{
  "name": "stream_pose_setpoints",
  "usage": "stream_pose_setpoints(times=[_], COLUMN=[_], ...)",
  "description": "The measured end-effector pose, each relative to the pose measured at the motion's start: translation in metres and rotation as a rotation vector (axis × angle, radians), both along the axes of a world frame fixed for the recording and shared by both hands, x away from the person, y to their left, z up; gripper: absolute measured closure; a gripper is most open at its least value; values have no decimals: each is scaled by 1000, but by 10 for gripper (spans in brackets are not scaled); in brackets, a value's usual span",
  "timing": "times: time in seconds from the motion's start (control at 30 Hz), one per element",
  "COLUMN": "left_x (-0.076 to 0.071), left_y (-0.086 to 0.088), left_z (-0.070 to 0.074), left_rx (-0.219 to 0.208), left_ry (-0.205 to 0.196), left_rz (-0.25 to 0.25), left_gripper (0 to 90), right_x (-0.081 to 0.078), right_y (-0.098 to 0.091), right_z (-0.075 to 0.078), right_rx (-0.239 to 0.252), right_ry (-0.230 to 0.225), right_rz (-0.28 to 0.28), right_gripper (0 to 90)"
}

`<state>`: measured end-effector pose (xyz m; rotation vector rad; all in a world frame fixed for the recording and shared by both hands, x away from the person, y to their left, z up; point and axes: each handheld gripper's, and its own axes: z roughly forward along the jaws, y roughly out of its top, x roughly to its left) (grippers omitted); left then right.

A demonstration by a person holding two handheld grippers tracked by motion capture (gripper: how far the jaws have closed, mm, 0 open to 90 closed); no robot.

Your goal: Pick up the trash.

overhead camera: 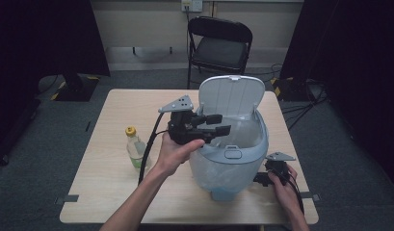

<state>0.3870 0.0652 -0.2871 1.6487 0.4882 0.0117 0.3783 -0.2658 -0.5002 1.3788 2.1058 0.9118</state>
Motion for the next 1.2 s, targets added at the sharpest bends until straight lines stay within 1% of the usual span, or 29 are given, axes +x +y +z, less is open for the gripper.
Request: stream_pose_setpoints(times=[0.07,0.13,0.17,0.2,0.27,0.3,0.33,0.37,0.47,0.5,0.53,0.57,0.63,0.67,0.73,0.77,0.8,0.83,0.87,0.9,0.93,0.97,1.0,1.03,1.07,1.1,1.13,1.17,1.2], left_x=[0,0,0,0,0,-1,-1,-2,-5,-5,-6,-7,-7,-7,-6,-6,-6,-7,-7,-7,-7,-7,-6,-6,-6,-6,-6,-5,-5], left_y=[2,2,2,2,4,7,7,12,19,19,24,30,36,39,44,44,46,52,54,58,58,62,69,73,73,81,81,85,92], left_z=[-1,-1,-1,0,1,2,2,4,5,5,5,6,6,6,7,7,6,5,4,3,3,2,0,0,0,-2,-2,-2,-3], left_rx=[18,18,26,29,25,16,16,13,24,24,13,4,-2,0,20,20,24,35,32,45,45,43,41,39,39,41,41,41,48], left_ry=[-11,-7,-9,-13,-18,-30,-30,-38,-66,-66,-76,-91,-103,-106,-121,-121,-128,-143,-144,-148,-148,-144,-148,-142,-142,-140,-140,-137,-124], left_rz=[4,1,16,18,19,28,28,26,41,41,61,92,122,132,151,151,156,160,164,164,164,176,195,197,197,217,217,228,232], left_gripper=[439,431,412,406,394,387,375,368,352,352,347,342,332,329,318,312,312,294,294,287,282,282,272,271,270,269,268,268,269], right_x=[0,0,0,0,0,0,0,0,0,0,0,0,0,0,0,0,0,0,0,0,0,0,0,0,0,0,0,0,0], right_y=[0,0,0,0,0,0,0,0,0,0,0,0,0,0,0,0,0,0,0,0,0,0,0,0,0,0,0,0,0], right_z=[0,0,0,0,0,0,0,0,0,0,0,0,0,0,0,0,0,0,0,0,0,0,0,0,0,0,0,0,0], right_rx=[0,0,0,0,0,0,0,0,0,0,0,0,0,0,0,0,0,0,0,-1,-1,-1,-1,-1,-1,0,0,-1,-1], right_ry=[0,0,0,0,0,0,0,0,0,0,0,0,0,-1,-1,0,0,0,-2,-2,-2,-2,-1,-2,-2,-1,-1,-2,-2], right_rz=[0,0,0,0,0,0,0,0,0,0,0,0,0,-1,-2,0,0,0,-2,-2,-2,-2,-2,-2,-2,-2,-2,-2,-2], right_gripper=[128,128,128,128,128,128,128,128,129,128,129,129,129,128,128,128,128,129,128,129,129,129,128,128,128,128,128,128,129])
